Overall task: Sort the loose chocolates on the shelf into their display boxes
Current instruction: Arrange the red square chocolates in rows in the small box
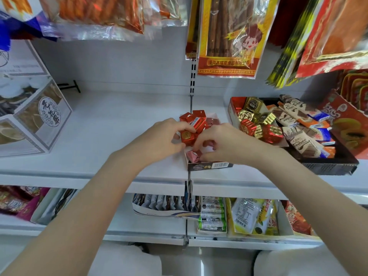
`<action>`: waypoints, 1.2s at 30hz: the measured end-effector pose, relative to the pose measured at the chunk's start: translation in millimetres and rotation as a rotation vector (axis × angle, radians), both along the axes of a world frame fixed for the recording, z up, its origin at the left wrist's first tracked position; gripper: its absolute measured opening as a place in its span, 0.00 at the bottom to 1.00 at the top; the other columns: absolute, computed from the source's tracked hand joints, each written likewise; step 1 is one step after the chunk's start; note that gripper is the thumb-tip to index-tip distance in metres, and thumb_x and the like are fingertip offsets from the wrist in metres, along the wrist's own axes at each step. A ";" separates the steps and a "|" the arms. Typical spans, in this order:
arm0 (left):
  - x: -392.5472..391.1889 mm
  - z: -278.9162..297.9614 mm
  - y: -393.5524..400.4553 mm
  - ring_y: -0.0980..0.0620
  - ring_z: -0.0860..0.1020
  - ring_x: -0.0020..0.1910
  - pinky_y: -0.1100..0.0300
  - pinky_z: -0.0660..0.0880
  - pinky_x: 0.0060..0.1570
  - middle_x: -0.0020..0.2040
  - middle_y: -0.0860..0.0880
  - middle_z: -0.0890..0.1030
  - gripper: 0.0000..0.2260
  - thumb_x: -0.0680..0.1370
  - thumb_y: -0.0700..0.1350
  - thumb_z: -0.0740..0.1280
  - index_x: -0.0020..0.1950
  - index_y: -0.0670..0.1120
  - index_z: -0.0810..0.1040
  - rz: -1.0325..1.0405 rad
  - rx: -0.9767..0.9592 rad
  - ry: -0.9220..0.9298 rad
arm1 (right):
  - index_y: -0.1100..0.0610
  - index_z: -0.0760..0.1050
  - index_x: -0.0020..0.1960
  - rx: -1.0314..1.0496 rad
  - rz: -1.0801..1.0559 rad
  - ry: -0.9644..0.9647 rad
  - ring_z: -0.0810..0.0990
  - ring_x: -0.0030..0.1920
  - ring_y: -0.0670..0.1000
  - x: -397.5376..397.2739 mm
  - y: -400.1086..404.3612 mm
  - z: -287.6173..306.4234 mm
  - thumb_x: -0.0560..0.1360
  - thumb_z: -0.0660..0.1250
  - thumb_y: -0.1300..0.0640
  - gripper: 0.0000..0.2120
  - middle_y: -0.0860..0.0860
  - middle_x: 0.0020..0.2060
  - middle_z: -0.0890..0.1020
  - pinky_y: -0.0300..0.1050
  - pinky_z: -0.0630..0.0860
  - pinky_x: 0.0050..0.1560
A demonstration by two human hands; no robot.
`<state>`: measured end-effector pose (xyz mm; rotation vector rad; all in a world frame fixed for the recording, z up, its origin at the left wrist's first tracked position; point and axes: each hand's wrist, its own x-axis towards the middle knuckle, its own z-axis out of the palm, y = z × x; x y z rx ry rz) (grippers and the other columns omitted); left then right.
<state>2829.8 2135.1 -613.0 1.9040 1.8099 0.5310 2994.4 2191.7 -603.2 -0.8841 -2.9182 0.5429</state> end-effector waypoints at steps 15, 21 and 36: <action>9.3 1.7 3.3 0.46 0.68 0.63 0.56 0.65 0.62 0.62 0.46 0.71 0.17 0.76 0.44 0.63 0.64 0.55 0.72 -0.004 0.018 0.136 | 0.52 0.73 0.47 -0.022 -0.098 0.207 0.76 0.41 0.42 21.3 11.6 7.4 0.69 0.69 0.56 0.09 0.45 0.40 0.79 0.26 0.70 0.41; 22.3 4.7 3.6 0.49 0.66 0.63 0.54 0.64 0.65 0.63 0.49 0.70 0.16 0.75 0.46 0.65 0.62 0.53 0.73 0.060 0.165 0.132 | 0.58 0.80 0.39 -0.140 -0.319 0.394 0.74 0.29 0.40 43.5 10.2 7.9 0.75 0.62 0.50 0.13 0.44 0.28 0.77 0.33 0.69 0.33; 32.7 12.8 0.5 0.58 0.79 0.40 0.69 0.74 0.43 0.40 0.51 0.82 0.04 0.72 0.42 0.70 0.46 0.48 0.79 0.209 0.099 -0.549 | 0.58 0.76 0.48 -0.384 -0.356 0.600 0.82 0.40 0.50 28.5 11.8 11.4 0.69 0.72 0.61 0.10 0.55 0.40 0.84 0.37 0.78 0.45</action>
